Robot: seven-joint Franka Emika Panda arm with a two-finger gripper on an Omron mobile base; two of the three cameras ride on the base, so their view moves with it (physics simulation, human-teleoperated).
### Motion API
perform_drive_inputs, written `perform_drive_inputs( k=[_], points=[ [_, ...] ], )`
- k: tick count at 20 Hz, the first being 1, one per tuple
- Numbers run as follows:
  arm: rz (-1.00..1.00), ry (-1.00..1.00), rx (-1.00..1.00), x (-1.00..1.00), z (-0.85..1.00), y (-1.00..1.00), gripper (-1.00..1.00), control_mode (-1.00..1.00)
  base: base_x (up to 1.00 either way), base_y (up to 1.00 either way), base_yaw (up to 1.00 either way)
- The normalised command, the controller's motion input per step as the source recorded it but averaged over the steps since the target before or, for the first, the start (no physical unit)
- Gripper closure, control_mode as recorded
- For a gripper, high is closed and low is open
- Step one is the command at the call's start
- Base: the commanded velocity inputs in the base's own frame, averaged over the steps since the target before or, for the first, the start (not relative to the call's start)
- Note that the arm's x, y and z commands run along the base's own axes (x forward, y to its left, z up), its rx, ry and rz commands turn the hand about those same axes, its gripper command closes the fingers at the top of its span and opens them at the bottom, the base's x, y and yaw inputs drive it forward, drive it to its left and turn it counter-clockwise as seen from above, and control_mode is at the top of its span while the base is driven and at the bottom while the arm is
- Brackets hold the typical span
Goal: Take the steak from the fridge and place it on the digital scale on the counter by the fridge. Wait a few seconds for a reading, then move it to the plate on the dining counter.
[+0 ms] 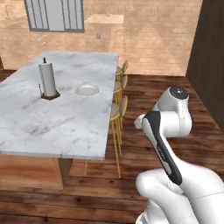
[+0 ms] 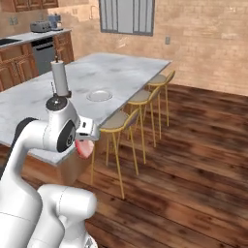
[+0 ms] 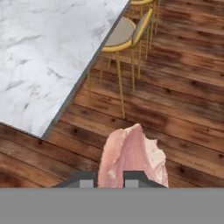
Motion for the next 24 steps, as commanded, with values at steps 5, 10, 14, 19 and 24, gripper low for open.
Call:
perform_drive_inputs(
  k=[5,10,14,19,24],
  points=[
    [0.00,0.00,0.00,0.00,0.00,0.00,1.00,1.00,0.41,-0.99,0.49],
    [0.00,0.00,0.00,0.00,0.00,0.00,1.00,1.00,0.49,-0.81,0.57],
    [0.00,0.00,0.00,0.00,0.00,0.00,1.00,1.00,0.49,-0.73,0.62],
    [0.00,0.00,0.00,0.00,0.00,0.00,1.00,1.00,0.47,-0.70,0.64],
    [0.00,0.00,0.00,0.00,0.00,0.00,1.00,1.00,0.37,-0.77,0.63]
  ],
)
